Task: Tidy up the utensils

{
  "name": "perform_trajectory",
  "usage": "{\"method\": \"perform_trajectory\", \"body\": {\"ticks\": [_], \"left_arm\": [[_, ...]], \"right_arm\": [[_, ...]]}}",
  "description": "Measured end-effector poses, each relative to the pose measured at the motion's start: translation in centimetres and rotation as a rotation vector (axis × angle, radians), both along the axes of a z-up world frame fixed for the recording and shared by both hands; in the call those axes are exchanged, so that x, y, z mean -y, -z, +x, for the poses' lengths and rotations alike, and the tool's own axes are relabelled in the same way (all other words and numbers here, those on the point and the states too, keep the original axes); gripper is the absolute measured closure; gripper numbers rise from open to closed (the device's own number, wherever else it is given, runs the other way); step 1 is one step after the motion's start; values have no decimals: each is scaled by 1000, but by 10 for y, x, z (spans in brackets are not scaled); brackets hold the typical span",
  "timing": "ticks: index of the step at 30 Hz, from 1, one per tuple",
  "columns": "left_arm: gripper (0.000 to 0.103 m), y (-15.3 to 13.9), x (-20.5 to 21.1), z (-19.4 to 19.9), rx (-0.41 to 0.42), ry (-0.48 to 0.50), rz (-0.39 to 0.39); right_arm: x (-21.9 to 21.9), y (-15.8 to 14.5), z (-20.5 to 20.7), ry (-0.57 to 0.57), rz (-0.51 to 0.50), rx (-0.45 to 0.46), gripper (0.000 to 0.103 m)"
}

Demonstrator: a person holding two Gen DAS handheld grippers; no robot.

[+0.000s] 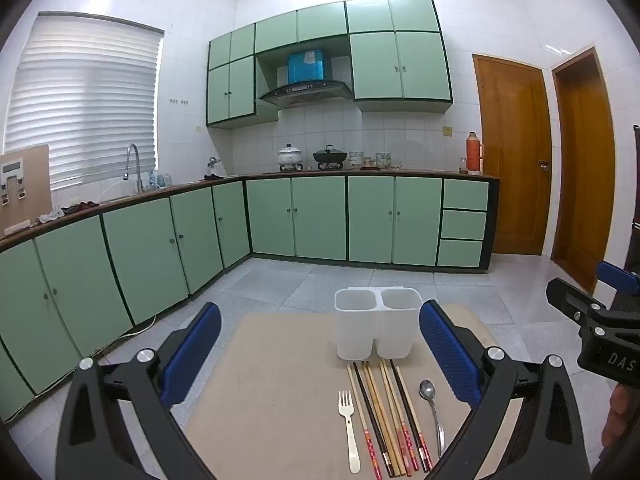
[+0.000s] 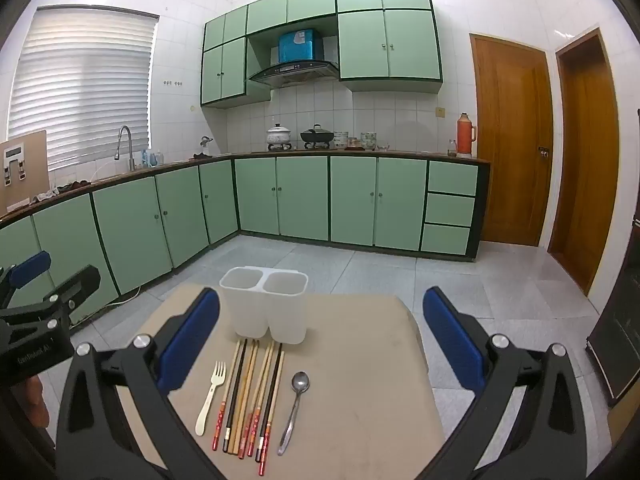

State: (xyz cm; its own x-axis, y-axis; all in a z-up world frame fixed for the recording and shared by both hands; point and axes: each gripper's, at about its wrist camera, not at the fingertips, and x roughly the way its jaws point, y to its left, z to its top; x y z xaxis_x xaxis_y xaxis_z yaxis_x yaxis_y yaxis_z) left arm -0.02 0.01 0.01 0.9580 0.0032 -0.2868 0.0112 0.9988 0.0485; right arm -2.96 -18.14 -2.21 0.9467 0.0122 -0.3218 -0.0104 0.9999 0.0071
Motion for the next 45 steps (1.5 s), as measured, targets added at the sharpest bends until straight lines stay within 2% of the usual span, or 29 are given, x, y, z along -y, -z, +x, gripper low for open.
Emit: {"method": "perform_trajectory", "body": {"ticks": [45], "left_arm": [[6,-4,-13,-3,6,-9,4]], "right_arm": [[4,-3,-2,1,13,10,5]]}}
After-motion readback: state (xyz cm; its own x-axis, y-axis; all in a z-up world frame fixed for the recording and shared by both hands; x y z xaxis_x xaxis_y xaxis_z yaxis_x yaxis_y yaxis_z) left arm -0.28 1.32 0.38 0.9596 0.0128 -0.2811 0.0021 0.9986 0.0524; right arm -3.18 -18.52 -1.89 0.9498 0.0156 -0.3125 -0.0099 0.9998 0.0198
